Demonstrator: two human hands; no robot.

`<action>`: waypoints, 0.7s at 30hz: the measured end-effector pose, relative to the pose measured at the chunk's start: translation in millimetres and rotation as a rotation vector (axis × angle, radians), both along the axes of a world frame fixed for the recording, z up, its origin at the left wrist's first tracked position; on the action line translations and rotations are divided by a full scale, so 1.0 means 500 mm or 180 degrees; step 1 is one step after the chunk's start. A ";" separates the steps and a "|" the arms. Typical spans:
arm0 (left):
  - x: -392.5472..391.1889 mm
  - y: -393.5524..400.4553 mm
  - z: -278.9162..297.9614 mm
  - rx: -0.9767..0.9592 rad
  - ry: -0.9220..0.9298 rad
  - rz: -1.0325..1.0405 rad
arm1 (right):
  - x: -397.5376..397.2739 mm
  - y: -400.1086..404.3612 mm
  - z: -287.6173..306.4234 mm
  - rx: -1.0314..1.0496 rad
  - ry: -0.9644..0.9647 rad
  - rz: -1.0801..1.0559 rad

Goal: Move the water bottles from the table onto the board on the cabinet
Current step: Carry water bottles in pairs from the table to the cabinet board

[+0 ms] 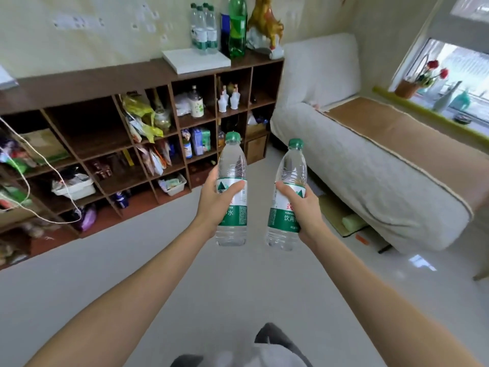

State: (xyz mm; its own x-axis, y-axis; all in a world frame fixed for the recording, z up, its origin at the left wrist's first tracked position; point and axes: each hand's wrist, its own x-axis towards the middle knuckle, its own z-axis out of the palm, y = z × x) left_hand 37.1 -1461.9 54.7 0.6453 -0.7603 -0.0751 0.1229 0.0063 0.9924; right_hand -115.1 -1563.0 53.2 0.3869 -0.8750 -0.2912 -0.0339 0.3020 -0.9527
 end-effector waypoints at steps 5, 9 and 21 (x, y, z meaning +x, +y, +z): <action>0.177 -0.180 -0.013 -0.0031 0.0013 0.0157 | 0.179 -0.207 -0.004 -0.0067 0.0001 0.0165; 0.336 -0.330 -0.004 0.0009 -0.0060 0.0414 | 0.346 -0.378 0.008 -0.0105 -0.0105 0.0384; 0.828 -0.644 0.071 0.0016 -0.0383 0.1212 | 0.906 -0.763 0.085 -0.0474 -0.0178 0.1223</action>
State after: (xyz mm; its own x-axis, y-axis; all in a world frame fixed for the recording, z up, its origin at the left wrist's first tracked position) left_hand 450.9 -1783.7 90.1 0.8854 -0.4647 0.0152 -0.0044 0.0242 0.9997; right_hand 337.7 -1944.3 95.5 0.7052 -0.6947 -0.1416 -0.0643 0.1363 -0.9886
